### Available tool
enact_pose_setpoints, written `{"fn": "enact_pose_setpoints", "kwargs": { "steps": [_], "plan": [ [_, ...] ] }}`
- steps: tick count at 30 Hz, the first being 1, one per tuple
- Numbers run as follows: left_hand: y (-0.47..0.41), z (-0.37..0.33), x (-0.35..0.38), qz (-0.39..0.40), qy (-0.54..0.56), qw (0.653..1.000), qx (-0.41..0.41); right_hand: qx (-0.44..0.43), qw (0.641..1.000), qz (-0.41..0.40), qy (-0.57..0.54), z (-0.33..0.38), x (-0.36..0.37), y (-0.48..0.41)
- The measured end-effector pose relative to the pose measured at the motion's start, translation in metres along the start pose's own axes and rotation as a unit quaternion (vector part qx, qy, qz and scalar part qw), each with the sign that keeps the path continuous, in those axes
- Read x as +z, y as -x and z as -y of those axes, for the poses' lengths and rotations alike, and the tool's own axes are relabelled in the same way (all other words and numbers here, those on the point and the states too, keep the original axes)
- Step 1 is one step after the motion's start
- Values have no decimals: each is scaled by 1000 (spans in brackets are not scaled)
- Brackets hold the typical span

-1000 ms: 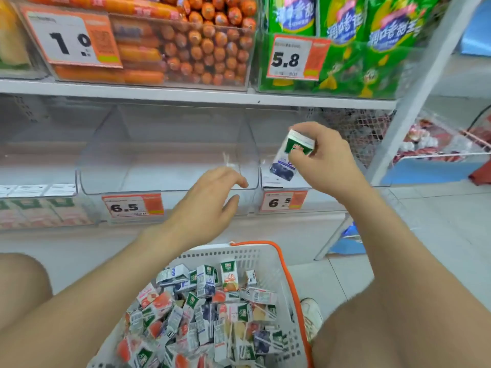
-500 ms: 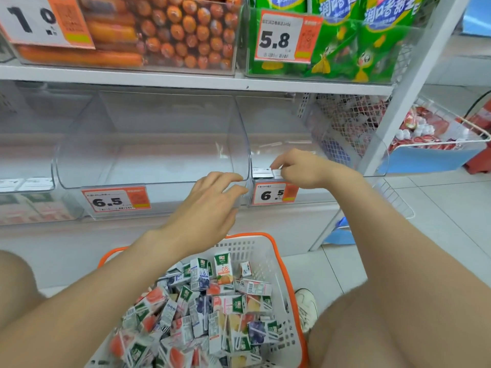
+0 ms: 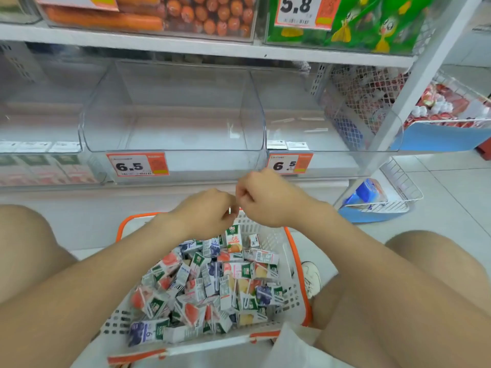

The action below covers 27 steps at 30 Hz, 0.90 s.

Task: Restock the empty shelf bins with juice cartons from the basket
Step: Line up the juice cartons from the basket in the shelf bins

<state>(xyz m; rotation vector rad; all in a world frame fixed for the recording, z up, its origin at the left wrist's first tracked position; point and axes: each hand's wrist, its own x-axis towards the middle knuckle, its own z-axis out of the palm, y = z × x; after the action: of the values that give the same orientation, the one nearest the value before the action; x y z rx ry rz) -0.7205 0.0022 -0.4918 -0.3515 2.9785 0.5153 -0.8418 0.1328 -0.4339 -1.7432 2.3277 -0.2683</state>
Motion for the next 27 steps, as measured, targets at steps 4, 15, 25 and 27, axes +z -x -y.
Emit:
{"fn": "enact_pose_setpoints", "kwargs": {
  "steps": [4, 15, 25, 27],
  "plan": [
    [5, 14, 46, 139, -9, 990, -22, -2, 971, 223, 89, 1, 50, 7],
    [4, 22, 164, 294, -34, 955, 8, 32, 901, 411, 136, -45, 180, 19],
    [13, 9, 207, 255, -57, 965, 7, -4, 894, 396, 210, -70, 234, 47],
    [10, 15, 200, 258, -31, 966, 2, 24, 904, 378, 197, -69, 238, 47]
  ]
}}
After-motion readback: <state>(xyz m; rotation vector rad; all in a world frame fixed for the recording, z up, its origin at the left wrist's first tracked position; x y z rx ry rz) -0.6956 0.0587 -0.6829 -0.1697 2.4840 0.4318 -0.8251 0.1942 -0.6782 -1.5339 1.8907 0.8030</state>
